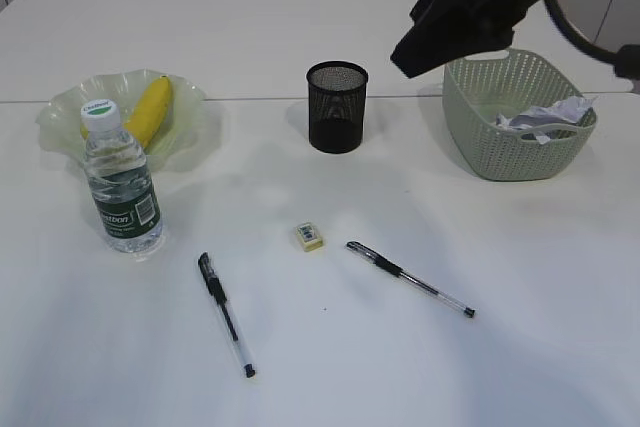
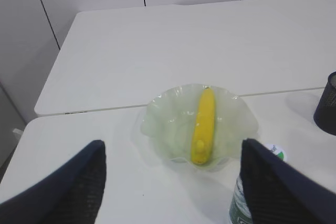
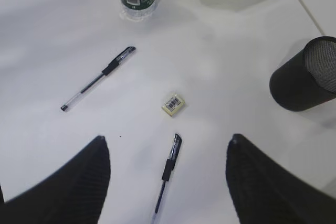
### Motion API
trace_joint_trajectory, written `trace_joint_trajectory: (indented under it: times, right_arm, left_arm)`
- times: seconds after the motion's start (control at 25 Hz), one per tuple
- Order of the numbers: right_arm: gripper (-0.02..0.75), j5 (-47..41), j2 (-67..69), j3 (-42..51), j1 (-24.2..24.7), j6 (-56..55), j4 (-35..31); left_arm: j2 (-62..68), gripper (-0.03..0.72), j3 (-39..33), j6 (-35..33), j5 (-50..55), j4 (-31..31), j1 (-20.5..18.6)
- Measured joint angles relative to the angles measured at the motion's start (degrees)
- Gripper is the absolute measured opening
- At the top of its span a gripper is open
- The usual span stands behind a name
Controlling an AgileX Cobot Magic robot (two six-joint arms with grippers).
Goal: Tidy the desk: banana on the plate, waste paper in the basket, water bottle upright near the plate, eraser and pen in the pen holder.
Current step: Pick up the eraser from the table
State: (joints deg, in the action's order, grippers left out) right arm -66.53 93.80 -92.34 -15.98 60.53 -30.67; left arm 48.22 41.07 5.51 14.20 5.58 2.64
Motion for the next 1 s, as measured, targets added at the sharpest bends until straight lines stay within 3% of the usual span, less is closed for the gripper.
trace_joint_trajectory:
  times: [0.28, 0.68, 1.0]
  right_arm:
    - [0.513, 4.70, 4.09, 0.00, -5.63, -8.38, 7.30]
    - [0.514, 10.96, 8.87, 0.00, -12.27, -26.65, 11.47]
    - [0.514, 11.96, 12.34, 0.00, -13.43, -37.70, 14.69]
  left_arm:
    - [0.00, 0.571, 0.00, 0.00, 1.23, 0.36, 0.00]
    - [0.00, 0.571, 0.00, 0.00, 1.23, 0.78, 0.00]
    - [0.00, 0.571, 0.00, 0.00, 1.54, 0.90, 0.00]
